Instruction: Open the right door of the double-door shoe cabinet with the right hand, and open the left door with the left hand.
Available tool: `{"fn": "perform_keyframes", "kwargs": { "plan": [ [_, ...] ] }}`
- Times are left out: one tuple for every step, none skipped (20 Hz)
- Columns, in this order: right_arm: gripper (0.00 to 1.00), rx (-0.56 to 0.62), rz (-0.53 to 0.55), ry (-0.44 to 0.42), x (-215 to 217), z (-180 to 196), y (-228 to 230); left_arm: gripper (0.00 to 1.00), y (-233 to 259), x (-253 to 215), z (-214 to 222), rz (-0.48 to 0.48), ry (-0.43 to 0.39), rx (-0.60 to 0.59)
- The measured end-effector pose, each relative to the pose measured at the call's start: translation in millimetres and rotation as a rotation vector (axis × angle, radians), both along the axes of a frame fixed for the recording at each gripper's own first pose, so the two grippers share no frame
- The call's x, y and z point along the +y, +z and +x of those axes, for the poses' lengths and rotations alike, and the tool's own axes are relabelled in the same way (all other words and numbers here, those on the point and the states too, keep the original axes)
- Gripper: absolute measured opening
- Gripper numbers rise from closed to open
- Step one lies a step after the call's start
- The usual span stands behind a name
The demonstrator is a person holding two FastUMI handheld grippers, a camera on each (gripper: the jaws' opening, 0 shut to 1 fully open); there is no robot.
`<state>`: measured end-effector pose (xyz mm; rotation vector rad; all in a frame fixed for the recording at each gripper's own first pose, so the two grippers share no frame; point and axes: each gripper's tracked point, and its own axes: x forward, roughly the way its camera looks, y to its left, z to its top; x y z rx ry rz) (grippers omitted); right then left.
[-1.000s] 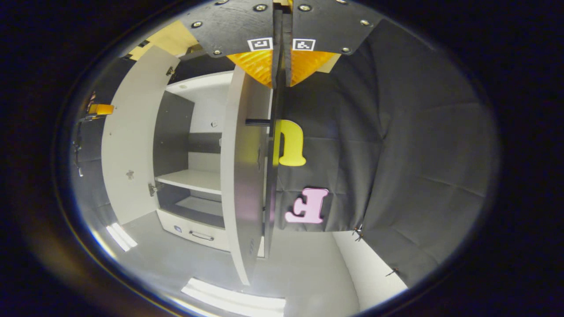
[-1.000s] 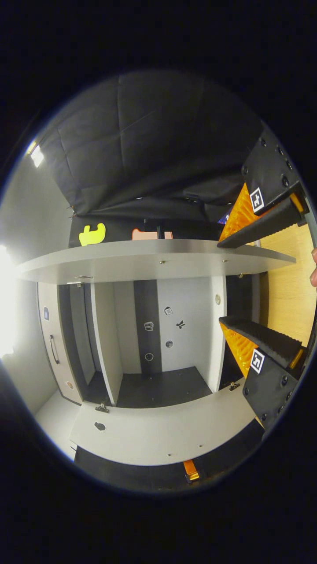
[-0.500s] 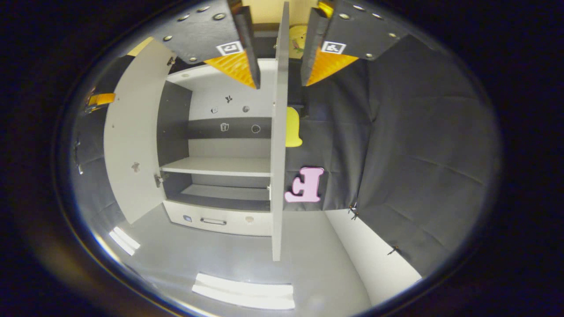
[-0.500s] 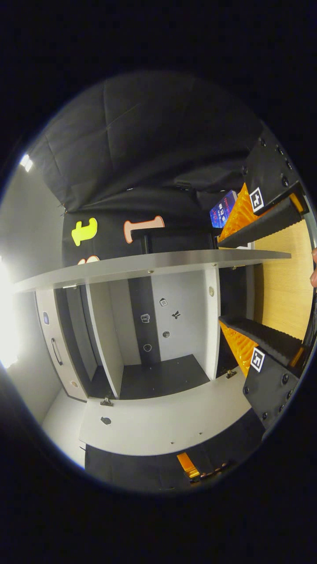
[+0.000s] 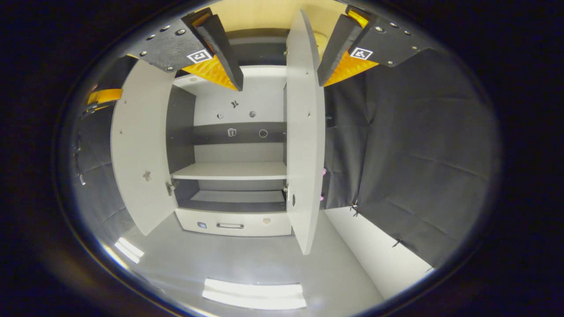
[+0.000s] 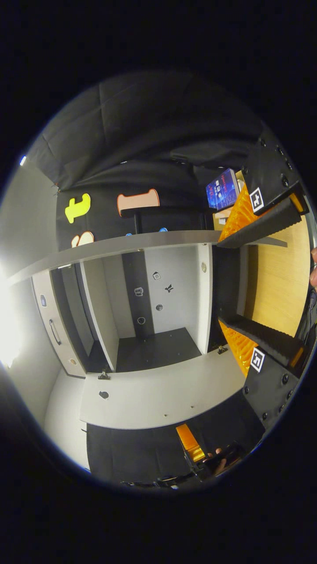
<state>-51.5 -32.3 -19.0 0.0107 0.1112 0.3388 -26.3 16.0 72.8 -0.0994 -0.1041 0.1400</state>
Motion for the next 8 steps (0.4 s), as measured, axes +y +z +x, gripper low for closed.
{"fn": "perform_keyframes", "kwargs": {
  "plan": [
    [0.95, 0.007, 0.001, 0.02, -2, -2, -2, 0.96, -1, -4, -4, -0.002, 0.005, 0.001],
    [0.95, 0.009, -0.004, 0.033, -5, -5, -3, 0.96, 0, -14, -8, 0.002, 0.002, 0.0],
    [0.92, 0.004, -0.012, 0.035, -9, -7, -4, 0.98, 2, -22, -11, 0.014, 0.0, -0.001],
    [0.95, -0.005, -0.023, 0.028, -14, -9, -5, 0.98, 3, -28, -11, 0.03, -0.003, 0.0],
    [0.95, -0.013, -0.033, 0.017, -20, -11, -5, 0.98, 5, -34, -12, 0.048, -0.012, 0.001],
    [0.95, -0.018, -0.04, 0.004, -26, -13, -6, 0.98, 5, -41, -11, 0.065, -0.021, 0.004],
    [0.92, -0.02, -0.042, -0.008, -30, -14, -7, 0.98, 6, -46, -10, 0.08, -0.028, 0.007],
    [0.92, -0.02, -0.042, -0.019, -33, -15, -8, 0.98, 4, -51, -9, 0.09, -0.036, 0.009]
  ]
}}
